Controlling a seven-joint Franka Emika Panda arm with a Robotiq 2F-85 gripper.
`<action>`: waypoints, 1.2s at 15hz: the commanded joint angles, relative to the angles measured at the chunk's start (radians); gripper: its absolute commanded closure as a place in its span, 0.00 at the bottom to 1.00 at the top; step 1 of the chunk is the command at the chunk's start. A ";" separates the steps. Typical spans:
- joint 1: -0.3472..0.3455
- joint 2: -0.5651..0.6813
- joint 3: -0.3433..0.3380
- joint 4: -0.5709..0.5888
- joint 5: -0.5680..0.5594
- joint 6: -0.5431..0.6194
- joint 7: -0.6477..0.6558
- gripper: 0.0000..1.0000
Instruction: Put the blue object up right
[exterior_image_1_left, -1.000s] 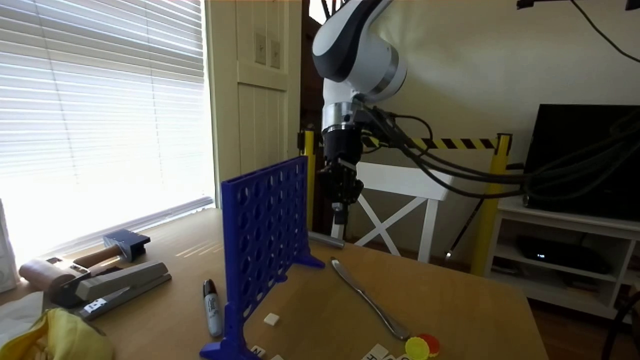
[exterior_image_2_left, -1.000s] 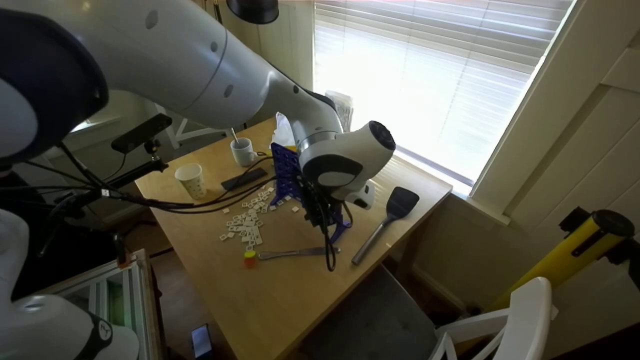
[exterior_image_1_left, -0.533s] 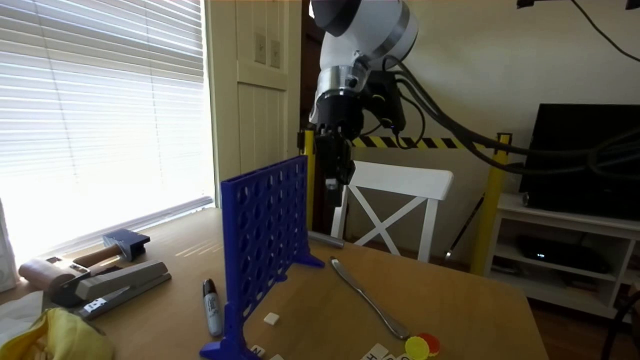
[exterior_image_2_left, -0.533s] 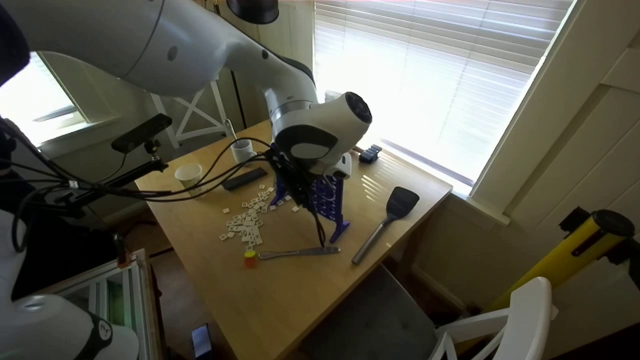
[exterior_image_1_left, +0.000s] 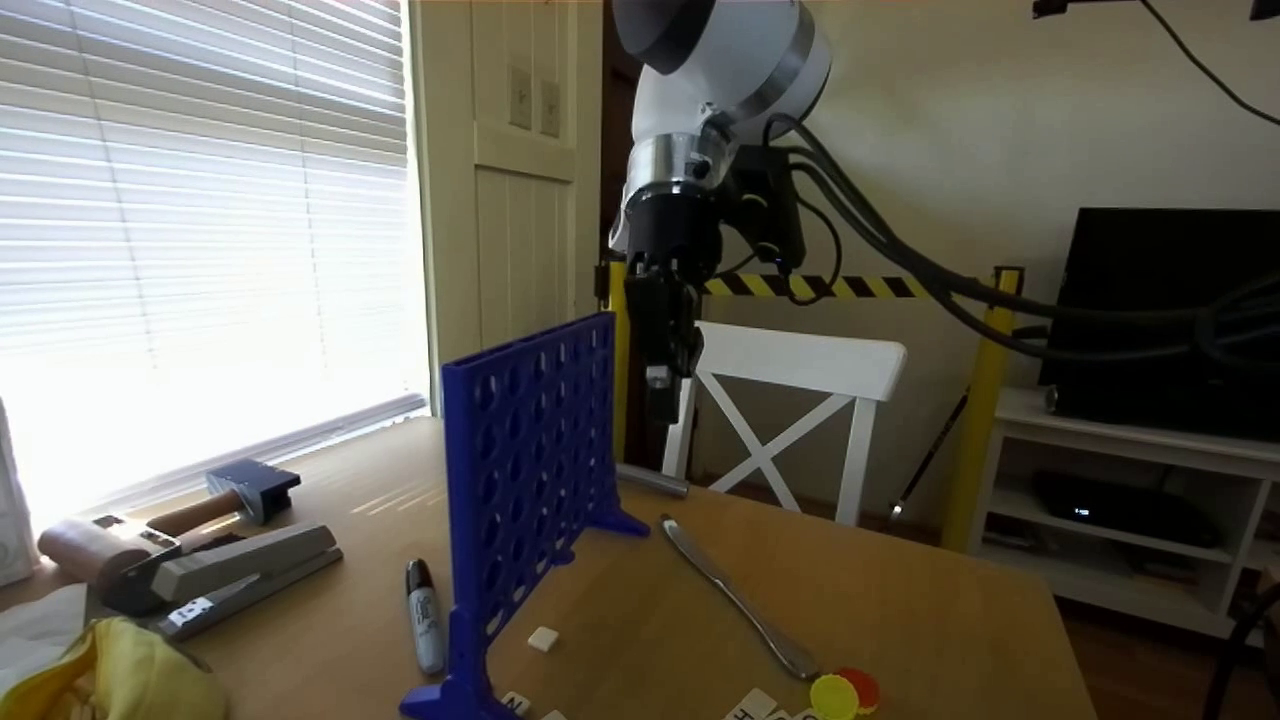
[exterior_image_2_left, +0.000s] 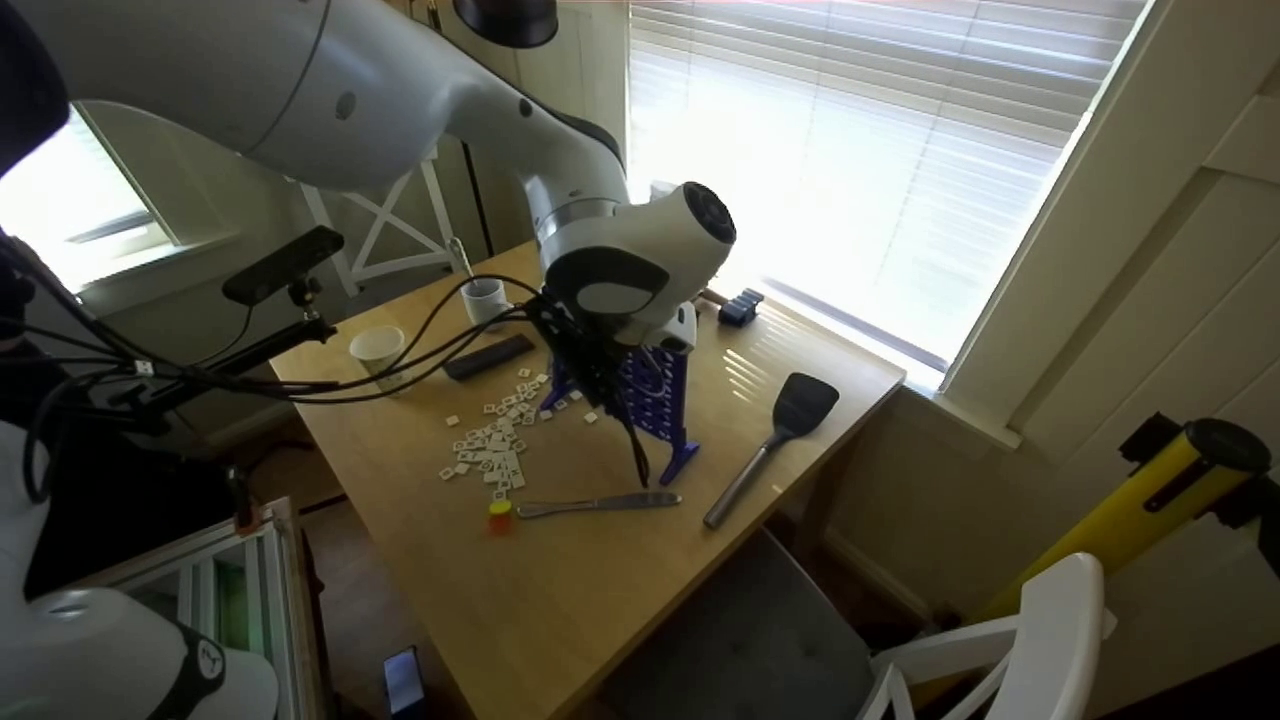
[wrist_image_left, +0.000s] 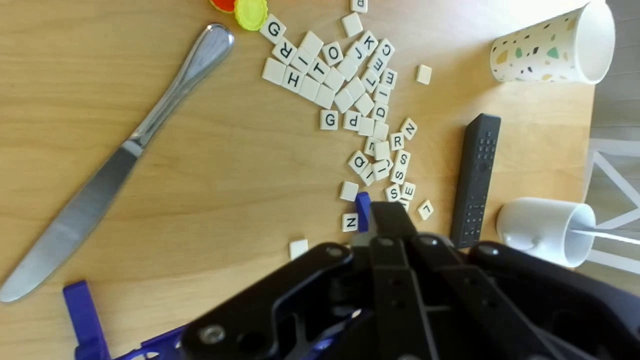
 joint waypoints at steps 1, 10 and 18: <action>0.041 0.000 0.027 -0.043 0.024 0.024 -0.070 1.00; 0.076 0.012 0.079 -0.129 0.041 0.202 -0.298 1.00; 0.123 0.027 0.092 -0.107 -0.017 0.299 -0.324 1.00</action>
